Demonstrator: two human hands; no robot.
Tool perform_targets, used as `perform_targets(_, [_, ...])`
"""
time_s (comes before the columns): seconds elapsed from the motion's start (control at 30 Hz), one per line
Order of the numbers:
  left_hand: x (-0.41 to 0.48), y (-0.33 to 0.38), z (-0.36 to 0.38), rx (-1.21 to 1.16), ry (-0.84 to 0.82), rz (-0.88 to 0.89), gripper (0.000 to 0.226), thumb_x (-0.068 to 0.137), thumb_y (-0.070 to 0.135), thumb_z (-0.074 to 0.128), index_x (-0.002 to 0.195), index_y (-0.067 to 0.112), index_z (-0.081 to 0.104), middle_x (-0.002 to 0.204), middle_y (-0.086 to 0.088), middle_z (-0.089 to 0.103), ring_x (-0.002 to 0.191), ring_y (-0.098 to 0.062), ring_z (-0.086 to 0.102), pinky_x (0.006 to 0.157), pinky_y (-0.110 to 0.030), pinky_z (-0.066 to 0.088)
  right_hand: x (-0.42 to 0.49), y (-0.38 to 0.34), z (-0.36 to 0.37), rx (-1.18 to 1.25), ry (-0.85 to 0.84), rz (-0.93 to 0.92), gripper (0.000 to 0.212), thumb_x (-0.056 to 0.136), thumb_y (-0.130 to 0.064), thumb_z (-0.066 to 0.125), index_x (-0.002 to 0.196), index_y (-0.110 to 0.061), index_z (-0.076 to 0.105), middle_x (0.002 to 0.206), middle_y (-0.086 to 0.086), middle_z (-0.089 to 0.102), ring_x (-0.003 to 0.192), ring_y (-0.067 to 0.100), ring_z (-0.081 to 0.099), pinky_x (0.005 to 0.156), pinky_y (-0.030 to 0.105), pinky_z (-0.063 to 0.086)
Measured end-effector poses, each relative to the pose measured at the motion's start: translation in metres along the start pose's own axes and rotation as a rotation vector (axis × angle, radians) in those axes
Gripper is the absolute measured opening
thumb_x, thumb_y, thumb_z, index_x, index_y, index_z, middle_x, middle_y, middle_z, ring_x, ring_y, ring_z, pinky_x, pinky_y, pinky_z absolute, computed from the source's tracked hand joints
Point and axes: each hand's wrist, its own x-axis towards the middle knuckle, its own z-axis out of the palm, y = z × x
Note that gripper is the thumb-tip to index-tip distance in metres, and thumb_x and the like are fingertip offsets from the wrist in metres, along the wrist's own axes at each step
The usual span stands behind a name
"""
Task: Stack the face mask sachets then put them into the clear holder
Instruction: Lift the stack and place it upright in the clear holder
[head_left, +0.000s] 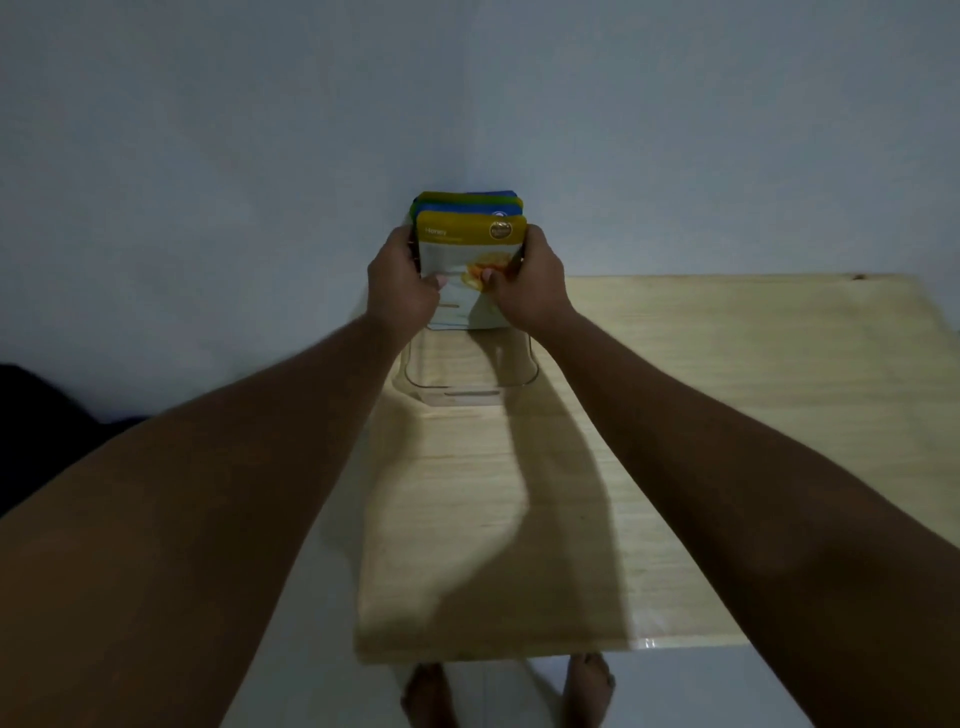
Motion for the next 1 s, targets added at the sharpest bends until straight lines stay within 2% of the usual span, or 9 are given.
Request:
perform_targets(0.1, [0.005,-0.002,0.005,0.057,0.016,0.038,0.047,0.08,0.005,0.069,0.124,0.003,0.053,0.121,-0.013,0.065,0.113,-0.026,0.061,0.082,-0.018,0.04,0.006,-0.001,-0.001,-0.084,0.006,-0.05,0.048,0.084,-0.021,0.074,0.123,-0.004,0.052,0.116,0.012,0.068,0.108,0.029,0.065,0.084,0.028,0.047])
perform_targets(0.2, [0.004,-0.003,0.014,0.048,0.05,0.106,0.045,0.078,-0.001,0.065,0.123,0.001,0.055,0.117,-0.014,0.064,0.109,-0.022,0.06,0.077,-0.008,0.038,0.005,0.002,-0.004,-0.102,0.026,-0.096,0.047,0.083,-0.019,0.074,0.123,-0.005,0.053,0.116,0.012,0.069,0.109,0.028,0.065,0.084,0.026,0.046])
perform_targets(0.27, [-0.001,-0.004,0.021,0.032,0.099,0.133,0.054,0.077,-0.005,0.064,0.13,0.002,0.051,0.118,-0.016,0.059,0.111,-0.022,0.057,0.084,-0.005,0.04,0.0,0.004,-0.006,-0.074,0.042,-0.118,0.047,0.083,-0.015,0.073,0.125,-0.005,0.054,0.116,0.012,0.069,0.108,0.027,0.065,0.086,0.026,0.047])
perform_targets(0.37, [-0.002,-0.008,0.028,0.055,0.157,0.131,0.064,0.078,-0.002,0.066,0.138,0.004,0.044,0.124,-0.016,0.056,0.117,-0.026,0.054,0.099,-0.029,0.046,-0.007,0.006,-0.003,-0.034,0.11,-0.171,0.046,0.083,-0.015,0.073,0.124,-0.009,0.055,0.113,0.008,0.069,0.106,0.025,0.064,0.09,0.036,0.053])
perform_targets(0.47, [0.006,-0.018,0.03,0.112,0.183,0.143,0.059,0.073,0.007,0.07,0.13,0.008,0.053,0.117,-0.011,0.061,0.11,-0.029,0.058,0.09,-0.044,0.052,-0.005,0.01,0.0,-0.2,0.21,-0.163,0.052,0.08,-0.029,0.075,0.127,-0.016,0.056,0.117,0.005,0.066,0.114,0.026,0.055,0.093,0.038,0.049])
perform_targets(0.53, [0.005,-0.018,0.03,0.129,0.172,0.131,0.054,0.074,0.009,0.071,0.126,0.009,0.057,0.118,-0.01,0.06,0.11,-0.025,0.058,0.092,-0.04,0.052,-0.004,0.013,0.002,-0.232,0.188,-0.135,0.06,0.081,-0.03,0.074,0.134,-0.012,0.051,0.127,0.011,0.058,0.121,0.03,0.047,0.097,0.04,0.043])
perform_targets(0.7, [-0.004,-0.013,0.028,0.08,0.11,0.136,0.045,0.076,0.009,0.062,0.121,0.007,0.063,0.12,-0.013,0.06,0.111,-0.022,0.058,0.095,-0.026,0.049,-0.009,0.019,0.014,-0.115,0.093,-0.041,0.054,0.083,-0.024,0.054,0.133,-0.004,0.049,0.13,0.02,0.049,0.124,0.034,0.044,0.102,0.044,0.045])
perform_targets(0.9, [-0.007,-0.017,0.021,0.045,0.055,0.123,0.043,0.078,0.015,0.06,0.121,0.011,0.059,0.114,-0.008,0.065,0.105,-0.021,0.063,0.091,-0.032,0.053,-0.009,0.024,0.02,-0.057,0.058,-0.019,0.06,0.087,-0.031,0.041,0.14,-0.003,0.04,0.127,0.018,0.051,0.121,0.029,0.045,0.1,0.047,0.046])
perform_targets(1.0, [-0.008,-0.021,0.02,-0.008,0.032,0.063,0.04,0.083,0.012,0.064,0.122,0.011,0.057,0.112,-0.007,0.069,0.101,-0.021,0.067,0.083,-0.017,0.049,-0.008,0.028,0.023,-0.057,0.048,0.001,0.066,0.087,-0.037,0.038,0.143,-0.001,0.036,0.128,0.019,0.051,0.121,0.031,0.047,0.1,0.05,0.045])
